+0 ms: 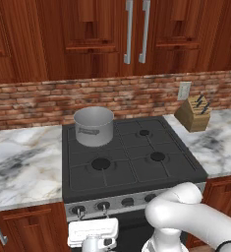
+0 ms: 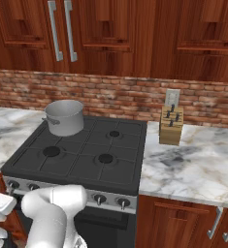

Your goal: Turn on the rear left burner of the stove.

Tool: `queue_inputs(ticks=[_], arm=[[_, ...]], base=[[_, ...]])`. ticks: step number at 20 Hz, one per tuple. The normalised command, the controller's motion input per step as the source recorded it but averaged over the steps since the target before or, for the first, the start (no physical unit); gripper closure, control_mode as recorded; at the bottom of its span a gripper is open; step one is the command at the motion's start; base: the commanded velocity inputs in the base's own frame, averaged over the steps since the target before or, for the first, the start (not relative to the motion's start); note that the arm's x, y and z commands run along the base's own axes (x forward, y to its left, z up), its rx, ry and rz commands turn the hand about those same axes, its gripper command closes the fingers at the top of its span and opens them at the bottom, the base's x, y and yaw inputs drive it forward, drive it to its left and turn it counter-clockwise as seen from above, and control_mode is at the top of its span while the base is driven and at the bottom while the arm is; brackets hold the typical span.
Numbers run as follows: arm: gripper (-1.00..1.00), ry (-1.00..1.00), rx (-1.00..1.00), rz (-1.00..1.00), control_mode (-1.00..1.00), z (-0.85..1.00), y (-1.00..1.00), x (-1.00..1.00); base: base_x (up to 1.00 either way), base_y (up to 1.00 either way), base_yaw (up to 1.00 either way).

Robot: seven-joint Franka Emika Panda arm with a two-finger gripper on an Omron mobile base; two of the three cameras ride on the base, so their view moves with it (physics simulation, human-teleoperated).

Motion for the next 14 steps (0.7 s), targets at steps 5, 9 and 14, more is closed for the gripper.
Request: queue_inputs(ticks=[5, 9, 14], arm=[[-1.00, 0.00, 0.12, 0.00, -1.00, -0.24, -0.26, 0.00], [-1.00, 0.00, 0.17, 0.00, -1.00, -0.10, -0.43, 0.00], [-1.00, 0.00, 0.20, 0.00, -1.00, -0.02, -0.50, 0.00]], base=[[0.00, 0.00, 0.00], [0.00, 0.00, 0.00], [0.00, 0.00, 0.00]])
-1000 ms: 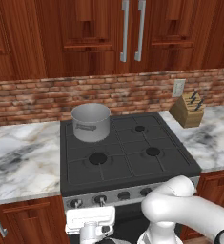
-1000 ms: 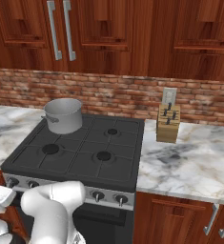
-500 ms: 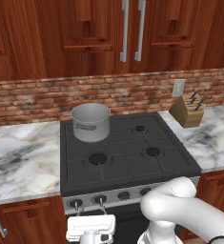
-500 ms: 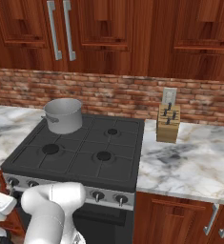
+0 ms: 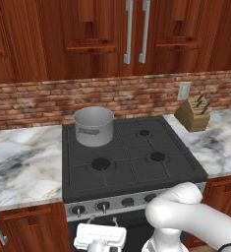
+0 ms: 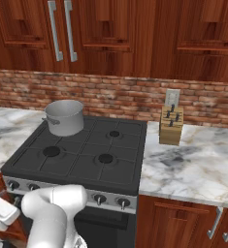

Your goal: Turn on the rear left burner of the stove.

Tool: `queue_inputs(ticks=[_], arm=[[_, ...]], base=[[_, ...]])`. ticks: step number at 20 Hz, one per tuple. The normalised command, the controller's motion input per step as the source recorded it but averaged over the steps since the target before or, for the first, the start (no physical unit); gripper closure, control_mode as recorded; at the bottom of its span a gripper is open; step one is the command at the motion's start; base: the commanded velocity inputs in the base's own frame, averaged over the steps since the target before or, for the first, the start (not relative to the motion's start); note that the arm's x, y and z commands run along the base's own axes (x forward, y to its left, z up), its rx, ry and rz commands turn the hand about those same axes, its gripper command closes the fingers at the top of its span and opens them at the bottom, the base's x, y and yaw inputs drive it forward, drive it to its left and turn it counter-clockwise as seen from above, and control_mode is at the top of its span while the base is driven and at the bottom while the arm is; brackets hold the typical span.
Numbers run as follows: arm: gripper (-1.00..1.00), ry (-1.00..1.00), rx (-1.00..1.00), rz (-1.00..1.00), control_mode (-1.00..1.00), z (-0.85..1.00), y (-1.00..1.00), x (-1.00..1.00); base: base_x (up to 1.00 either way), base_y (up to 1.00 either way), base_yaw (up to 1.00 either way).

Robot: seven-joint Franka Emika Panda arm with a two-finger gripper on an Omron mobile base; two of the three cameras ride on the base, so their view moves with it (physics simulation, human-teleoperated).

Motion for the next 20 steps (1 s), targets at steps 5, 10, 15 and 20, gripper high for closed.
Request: queue_inputs(ticks=[5, 10, 15, 20], arm=[[-1.00, 0.00, 0.13, 0.03, -1.00, -0.05, -0.34, 0.07], [-1.00, 0.05, 0.10, 0.11, -1.00, -0.14, -0.24, 0.33], [-1.00, 0.07, 0.13, 0.16, -1.00, -0.12, -0.40, 0.43], [-1.00, -0.02, 0.12, 0.11, -1.00, -0.44, -0.30, 0.26]], base=[[0.00, 0.00, 0.00], [0.00, 0.00, 0.00], [0.00, 0.00, 0.00], [0.00, 0.00, 0.00]])
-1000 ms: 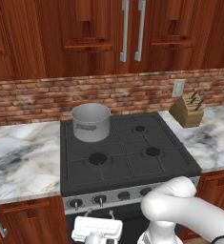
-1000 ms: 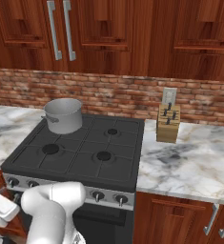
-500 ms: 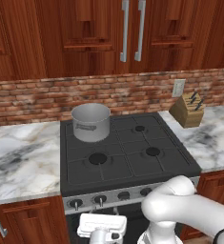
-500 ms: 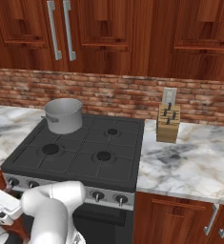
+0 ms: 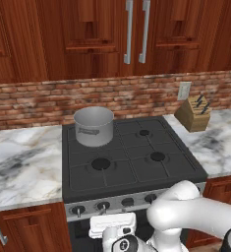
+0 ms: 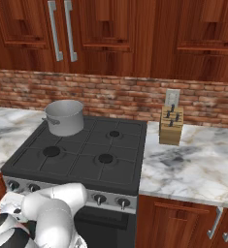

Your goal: Turn on the rear left burner of the stove.

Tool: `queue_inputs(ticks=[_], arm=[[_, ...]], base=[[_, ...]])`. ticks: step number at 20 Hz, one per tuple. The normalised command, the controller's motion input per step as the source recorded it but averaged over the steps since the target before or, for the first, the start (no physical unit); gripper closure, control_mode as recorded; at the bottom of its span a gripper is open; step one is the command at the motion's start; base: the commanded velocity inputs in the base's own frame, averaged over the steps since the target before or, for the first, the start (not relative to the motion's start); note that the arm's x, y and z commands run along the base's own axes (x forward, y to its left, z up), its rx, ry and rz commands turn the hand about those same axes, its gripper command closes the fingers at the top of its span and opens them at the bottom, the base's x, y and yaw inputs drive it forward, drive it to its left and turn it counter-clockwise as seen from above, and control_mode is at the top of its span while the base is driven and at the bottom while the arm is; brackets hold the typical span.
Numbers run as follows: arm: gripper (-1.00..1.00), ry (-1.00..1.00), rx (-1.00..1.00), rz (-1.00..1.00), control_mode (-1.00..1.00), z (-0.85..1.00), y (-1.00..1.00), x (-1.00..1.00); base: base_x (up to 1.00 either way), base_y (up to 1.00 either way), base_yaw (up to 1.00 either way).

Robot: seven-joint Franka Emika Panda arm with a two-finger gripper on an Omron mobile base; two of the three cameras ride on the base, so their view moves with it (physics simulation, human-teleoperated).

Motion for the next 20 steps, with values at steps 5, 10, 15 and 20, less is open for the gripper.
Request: queue_inputs(ticks=[5, 10, 15, 20], arm=[[-1.00, -0.01, 0.11, 0.10, -1.00, -0.41, -0.12, 0.30], [-1.00, 0.00, 0.07, 0.10, -1.00, -0.32, 0.00, 0.38], [-1.00, -0.01, 0.06, 0.08, -1.00, -0.45, 0.00, 0.30], [-1.00, -0.01, 0.02, 0.06, -1.00, -0.51, 0.00, 0.26]], base=[[0.00, 0.00, 0.00], [0.00, 0.00, 0.00], [0.00, 0.00, 0.00], [0.00, 0.00, 0.00]])
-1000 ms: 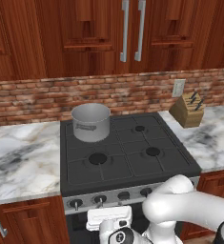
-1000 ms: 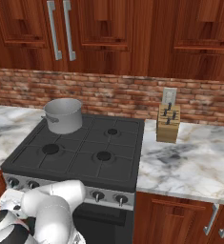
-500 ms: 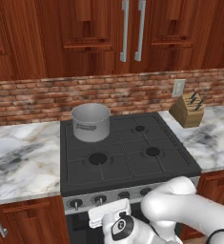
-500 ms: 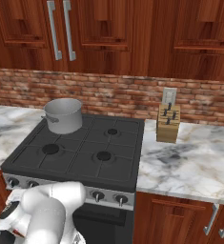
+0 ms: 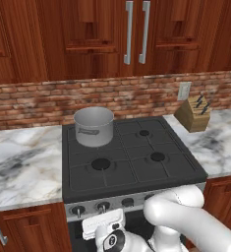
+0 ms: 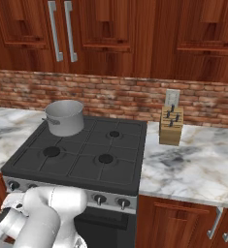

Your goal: Turn on the rear left burner of the stove.

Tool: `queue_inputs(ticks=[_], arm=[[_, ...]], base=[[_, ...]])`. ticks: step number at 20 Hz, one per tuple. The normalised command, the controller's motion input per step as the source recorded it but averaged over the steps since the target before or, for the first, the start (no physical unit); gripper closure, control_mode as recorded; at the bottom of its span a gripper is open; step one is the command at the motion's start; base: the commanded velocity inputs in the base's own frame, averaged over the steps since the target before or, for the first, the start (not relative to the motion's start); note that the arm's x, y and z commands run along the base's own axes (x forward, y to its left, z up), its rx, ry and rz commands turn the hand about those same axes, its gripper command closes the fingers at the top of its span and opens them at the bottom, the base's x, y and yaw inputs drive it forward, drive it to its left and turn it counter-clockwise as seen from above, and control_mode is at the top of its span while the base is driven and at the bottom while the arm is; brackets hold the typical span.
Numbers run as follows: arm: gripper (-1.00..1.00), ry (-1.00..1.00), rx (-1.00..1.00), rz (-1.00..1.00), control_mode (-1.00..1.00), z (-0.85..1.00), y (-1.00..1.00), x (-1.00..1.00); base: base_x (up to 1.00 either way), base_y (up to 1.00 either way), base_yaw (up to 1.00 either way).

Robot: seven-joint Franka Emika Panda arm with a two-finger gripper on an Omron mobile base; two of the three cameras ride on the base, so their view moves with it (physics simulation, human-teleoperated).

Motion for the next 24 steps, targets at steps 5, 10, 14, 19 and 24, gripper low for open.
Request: queue_inputs(ticks=[5, 10, 14, 19, 24], arm=[[-1.00, 0.00, 0.05, 0.06, -1.00, -0.43, -0.07, 0.24], [1.00, 0.00, 0.10, 0.08, -1.00, -0.33, -0.20, 0.21], [1.00, 0.00, 0.07, 0.09, -1.00, -0.20, -0.03, 0.33], [1.00, -0.01, 0.05, 0.09, -1.00, -0.04, -0.12, 0.12], [1.00, -0.01, 0.02, 0.09, -1.00, -0.01, -0.06, 0.00]], base=[[0.00, 0.00, 0.00], [0.00, 0.00, 0.00], [0.00, 0.00, 0.00], [0.00, 0.00, 0.00], [0.00, 0.00, 0.00]])
